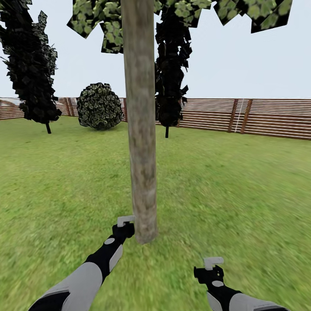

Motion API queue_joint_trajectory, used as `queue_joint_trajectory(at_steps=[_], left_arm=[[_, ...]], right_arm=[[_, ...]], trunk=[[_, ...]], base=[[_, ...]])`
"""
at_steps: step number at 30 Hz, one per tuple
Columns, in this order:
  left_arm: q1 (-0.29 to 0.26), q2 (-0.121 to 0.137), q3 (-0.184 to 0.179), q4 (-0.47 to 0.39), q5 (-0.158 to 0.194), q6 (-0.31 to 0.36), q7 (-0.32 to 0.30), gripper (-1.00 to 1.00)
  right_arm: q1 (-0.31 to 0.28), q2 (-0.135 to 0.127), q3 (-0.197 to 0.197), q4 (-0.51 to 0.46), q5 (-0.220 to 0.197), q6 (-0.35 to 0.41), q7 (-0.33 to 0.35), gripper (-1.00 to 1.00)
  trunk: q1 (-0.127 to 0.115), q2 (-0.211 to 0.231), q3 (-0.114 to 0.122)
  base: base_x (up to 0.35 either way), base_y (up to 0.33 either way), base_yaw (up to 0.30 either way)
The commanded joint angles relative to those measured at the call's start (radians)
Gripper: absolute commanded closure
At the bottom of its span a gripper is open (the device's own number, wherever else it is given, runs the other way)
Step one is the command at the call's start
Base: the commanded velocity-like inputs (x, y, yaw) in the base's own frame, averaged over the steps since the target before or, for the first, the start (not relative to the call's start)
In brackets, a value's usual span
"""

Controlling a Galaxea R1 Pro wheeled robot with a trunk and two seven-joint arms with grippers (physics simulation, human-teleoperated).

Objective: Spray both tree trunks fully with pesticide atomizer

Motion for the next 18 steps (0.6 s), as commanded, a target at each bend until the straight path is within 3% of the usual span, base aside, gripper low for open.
queue_joint_trajectory(at_steps=[1, 18], left_arm=[[-0.001, -0.001, 0.006, 0.001, -0.011, -0.004, 0.000, 1.00], [-0.001, -0.003, -0.005, 0.001, -0.012, -0.003, 0.001, 1.00]], right_arm=[[-0.002, 0.001, 0.008, 0.005, 0.002, -0.005, -0.006, -1.00], [-0.002, 0.001, 0.008, 0.005, 0.002, -0.005, -0.006, -1.00]], trunk=[[0.001, -0.002, -0.002], [0.001, -0.002, -0.002]], base=[[0.243, 0.000, 0.000], [0.152, 0.000, 0.000]])
